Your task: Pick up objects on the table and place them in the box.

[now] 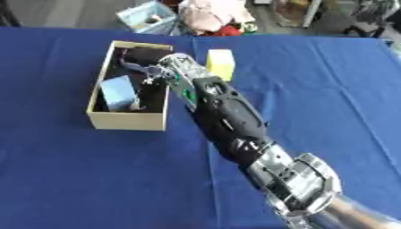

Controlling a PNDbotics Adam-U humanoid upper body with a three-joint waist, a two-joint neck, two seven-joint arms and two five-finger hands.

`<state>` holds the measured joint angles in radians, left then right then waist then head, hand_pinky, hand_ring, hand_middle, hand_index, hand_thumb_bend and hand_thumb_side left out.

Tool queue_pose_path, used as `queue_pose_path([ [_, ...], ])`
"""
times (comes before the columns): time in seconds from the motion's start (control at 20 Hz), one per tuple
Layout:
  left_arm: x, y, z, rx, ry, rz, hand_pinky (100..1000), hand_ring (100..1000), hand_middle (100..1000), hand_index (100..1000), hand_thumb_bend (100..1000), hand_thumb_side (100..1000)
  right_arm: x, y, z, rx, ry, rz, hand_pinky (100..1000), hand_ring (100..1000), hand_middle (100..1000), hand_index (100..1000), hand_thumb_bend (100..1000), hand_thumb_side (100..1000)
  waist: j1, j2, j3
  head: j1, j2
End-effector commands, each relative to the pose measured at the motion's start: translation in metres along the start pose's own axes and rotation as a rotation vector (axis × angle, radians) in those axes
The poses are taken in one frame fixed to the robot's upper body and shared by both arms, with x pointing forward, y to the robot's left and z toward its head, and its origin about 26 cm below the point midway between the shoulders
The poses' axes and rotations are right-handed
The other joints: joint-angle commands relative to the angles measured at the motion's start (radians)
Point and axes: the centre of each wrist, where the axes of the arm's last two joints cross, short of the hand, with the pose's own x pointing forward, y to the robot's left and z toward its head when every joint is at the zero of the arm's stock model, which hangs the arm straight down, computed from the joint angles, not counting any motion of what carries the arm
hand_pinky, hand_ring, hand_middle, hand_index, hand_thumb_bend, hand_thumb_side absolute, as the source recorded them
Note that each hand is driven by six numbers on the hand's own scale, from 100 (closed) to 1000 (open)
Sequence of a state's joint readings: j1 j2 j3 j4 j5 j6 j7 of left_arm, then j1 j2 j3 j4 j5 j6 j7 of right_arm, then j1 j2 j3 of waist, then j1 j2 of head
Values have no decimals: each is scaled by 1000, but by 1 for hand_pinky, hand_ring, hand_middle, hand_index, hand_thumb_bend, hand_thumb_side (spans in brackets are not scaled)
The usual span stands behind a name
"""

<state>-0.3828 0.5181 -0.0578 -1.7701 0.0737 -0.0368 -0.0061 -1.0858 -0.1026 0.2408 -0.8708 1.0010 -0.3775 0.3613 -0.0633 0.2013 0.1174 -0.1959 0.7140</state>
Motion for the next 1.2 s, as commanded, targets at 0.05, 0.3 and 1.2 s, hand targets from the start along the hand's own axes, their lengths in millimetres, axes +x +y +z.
queue_pose_path([
  [0.05,6,6,-3,14,-19,-21,565,575,589,796,416,317,-8,-40,13,-83,-10,26,744,777,797,845,593,282,6,-19,-7,5,-9],
  [0.3,4,8,-1,19,-9,-30,564,571,586,796,411,302,-27,-78,42,-169,33,-10,735,767,785,844,601,284,4,-20,-23,10,-8],
  [1.2,9,7,-1,8,-21,-35,564,568,582,799,420,302,-118,-26,104,-139,508,-205,750,794,799,840,582,259,10,-8,-13,21,-26],
])
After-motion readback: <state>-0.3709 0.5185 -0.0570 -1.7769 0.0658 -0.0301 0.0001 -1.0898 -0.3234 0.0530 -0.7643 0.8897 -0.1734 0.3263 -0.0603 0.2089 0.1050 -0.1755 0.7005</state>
